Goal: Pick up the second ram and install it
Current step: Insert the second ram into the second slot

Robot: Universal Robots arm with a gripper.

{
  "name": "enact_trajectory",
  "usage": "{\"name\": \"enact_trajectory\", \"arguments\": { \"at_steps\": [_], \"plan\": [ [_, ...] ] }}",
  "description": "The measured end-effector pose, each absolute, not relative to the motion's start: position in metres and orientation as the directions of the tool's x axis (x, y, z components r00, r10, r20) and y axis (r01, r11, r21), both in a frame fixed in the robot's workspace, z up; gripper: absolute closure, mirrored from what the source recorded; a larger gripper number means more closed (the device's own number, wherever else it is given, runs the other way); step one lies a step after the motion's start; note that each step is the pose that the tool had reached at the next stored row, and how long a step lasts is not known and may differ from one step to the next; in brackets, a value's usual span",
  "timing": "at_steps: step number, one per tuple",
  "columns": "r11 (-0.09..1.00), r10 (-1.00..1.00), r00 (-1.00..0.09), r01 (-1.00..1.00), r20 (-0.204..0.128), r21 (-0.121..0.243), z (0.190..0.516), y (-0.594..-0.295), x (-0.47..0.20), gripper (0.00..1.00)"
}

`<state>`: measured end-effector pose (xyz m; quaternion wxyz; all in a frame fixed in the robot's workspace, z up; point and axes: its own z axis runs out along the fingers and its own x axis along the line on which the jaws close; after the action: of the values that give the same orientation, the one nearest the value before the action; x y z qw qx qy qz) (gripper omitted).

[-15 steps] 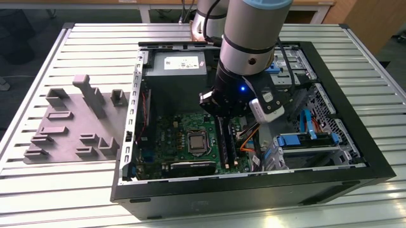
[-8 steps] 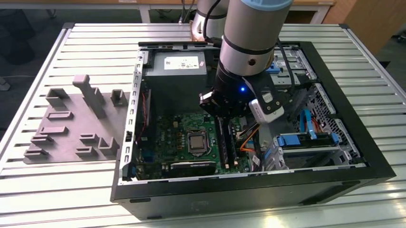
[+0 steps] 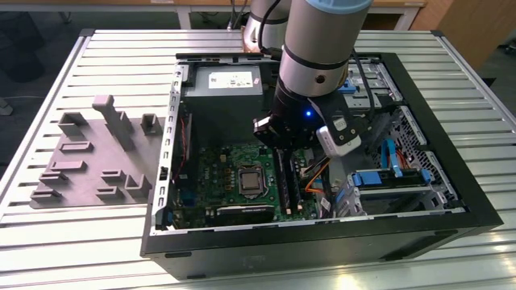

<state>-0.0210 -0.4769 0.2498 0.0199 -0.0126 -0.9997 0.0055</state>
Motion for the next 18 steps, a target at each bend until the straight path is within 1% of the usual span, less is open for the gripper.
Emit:
{"name": "enact_trajectory", "arguments": {
  "at_steps": [2,3,18],
  "plan": [
    [1.0,0.025,-0.999,0.025,0.04,-0.012,0.2498,-0.4769,-0.021,0.83],
    [1.0,0.025,-0.999,0.025,0.04,-0.012,0.2497,-0.4769,-0.021,0.9],
    [1.0,0.025,-0.999,0.025,0.04,-0.012,0.2483,-0.4769,-0.021,0.9]
  ]
}}
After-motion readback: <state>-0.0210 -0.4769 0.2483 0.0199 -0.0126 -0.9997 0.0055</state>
